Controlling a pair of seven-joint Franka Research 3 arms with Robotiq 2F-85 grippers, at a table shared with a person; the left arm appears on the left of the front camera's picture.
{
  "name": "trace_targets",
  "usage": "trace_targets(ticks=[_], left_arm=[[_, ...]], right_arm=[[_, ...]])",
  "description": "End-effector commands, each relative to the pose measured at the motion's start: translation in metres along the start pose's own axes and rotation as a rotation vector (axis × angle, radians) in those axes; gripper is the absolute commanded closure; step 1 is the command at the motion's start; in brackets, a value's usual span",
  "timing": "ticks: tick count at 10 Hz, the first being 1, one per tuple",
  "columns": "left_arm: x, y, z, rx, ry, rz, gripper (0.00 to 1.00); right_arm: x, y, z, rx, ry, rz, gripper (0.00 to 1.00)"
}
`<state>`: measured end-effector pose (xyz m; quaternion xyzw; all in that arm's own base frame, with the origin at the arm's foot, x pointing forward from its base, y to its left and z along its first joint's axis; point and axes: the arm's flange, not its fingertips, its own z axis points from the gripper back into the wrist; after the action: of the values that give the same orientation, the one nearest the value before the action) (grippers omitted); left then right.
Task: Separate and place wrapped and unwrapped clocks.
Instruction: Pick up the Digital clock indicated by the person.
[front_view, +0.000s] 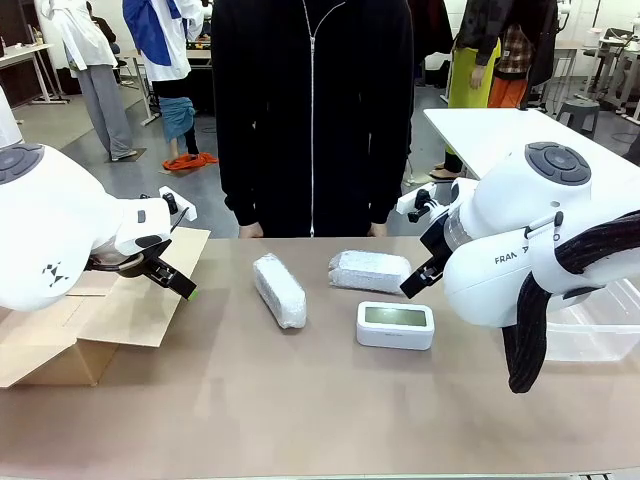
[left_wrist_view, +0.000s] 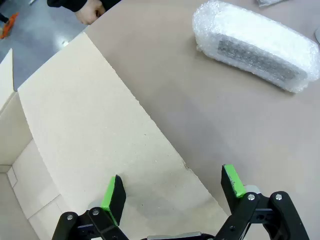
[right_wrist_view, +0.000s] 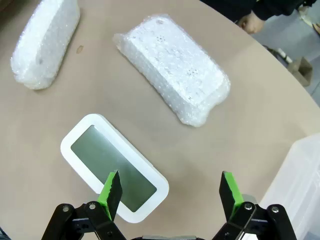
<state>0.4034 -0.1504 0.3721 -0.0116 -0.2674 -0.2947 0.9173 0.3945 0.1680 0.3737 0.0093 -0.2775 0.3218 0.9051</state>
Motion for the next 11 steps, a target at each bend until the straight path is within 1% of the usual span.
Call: trace_targets(ticks=[1, 7, 8, 9, 10, 11], left_arm=[[0.0, 0.0, 0.0, 0.0, 0.0, 0.0, 0.0], [0.0, 0.0, 0.0, 0.0, 0.0, 0.0, 0.0], [0.007, 0.005, 0.03, -0.044, -0.051, -0.041, 0.0], [0.012, 0.006, 0.07, -0.105, -0.079, -0.084, 0.0], [0.009, 0.003, 0.109, -0.157, -0.103, -0.138, 0.0], [0.002, 0.002, 0.133, -0.205, -0.112, -0.181, 0.0]], right_arm=[[0.0, 0.0, 0.0, 0.0, 0.0, -0.001, 0.0], [0.0, 0.0, 0.0, 0.0, 0.0, 0.0, 0.0], [0.01, -0.007, 0.031, 0.006, -0.037, 0.035, 0.0], [0.014, -0.014, 0.063, 0.114, -0.044, 0.097, 0.0], [0.013, -0.021, 0.099, 0.158, -0.051, 0.165, 0.0], [0.008, -0.023, 0.123, 0.202, -0.065, 0.235, 0.0]])
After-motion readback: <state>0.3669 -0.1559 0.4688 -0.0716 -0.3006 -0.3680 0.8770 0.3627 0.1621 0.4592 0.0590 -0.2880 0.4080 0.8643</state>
